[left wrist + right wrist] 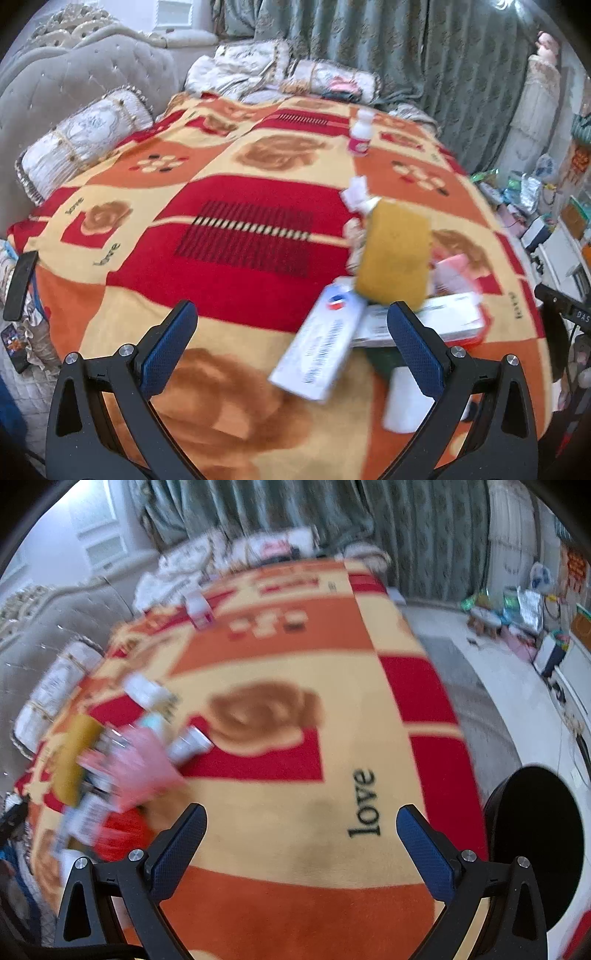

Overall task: Collect trash
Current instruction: 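Move both tools toward the pile of trash on the blanket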

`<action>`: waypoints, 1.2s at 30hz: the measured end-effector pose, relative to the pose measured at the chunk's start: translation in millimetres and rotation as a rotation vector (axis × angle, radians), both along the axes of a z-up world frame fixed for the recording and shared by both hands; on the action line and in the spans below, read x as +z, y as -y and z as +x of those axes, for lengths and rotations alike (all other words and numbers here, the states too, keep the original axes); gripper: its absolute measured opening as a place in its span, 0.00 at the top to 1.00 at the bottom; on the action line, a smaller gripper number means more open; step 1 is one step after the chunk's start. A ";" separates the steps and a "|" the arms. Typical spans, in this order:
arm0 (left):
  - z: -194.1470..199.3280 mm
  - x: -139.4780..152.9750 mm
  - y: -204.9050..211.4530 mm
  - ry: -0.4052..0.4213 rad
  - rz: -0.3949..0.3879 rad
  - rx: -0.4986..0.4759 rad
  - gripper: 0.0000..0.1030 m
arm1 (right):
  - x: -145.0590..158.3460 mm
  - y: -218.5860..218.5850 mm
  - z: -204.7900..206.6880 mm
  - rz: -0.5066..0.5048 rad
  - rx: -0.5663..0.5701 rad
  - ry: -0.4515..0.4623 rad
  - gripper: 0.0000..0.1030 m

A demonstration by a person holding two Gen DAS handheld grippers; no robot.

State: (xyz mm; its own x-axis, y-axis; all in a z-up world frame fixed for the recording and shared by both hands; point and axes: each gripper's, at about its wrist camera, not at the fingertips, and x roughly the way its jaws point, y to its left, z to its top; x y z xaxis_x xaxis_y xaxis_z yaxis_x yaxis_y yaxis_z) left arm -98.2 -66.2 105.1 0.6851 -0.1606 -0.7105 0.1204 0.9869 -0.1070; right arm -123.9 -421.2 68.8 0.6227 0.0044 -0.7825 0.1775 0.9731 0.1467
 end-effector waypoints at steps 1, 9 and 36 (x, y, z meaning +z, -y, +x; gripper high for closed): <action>-4.3 6.1 5.3 0.017 -0.001 -0.008 0.01 | 14.5 -6.3 -4.6 -0.018 0.008 0.033 0.00; -24.5 39.7 34.7 0.102 -0.010 -0.047 0.01 | 74.2 -48.2 -22.8 -0.073 0.061 0.201 0.00; -29.3 45.0 60.8 0.162 -0.046 -0.059 0.01 | 89.1 -69.0 -43.6 -0.134 0.060 0.322 0.00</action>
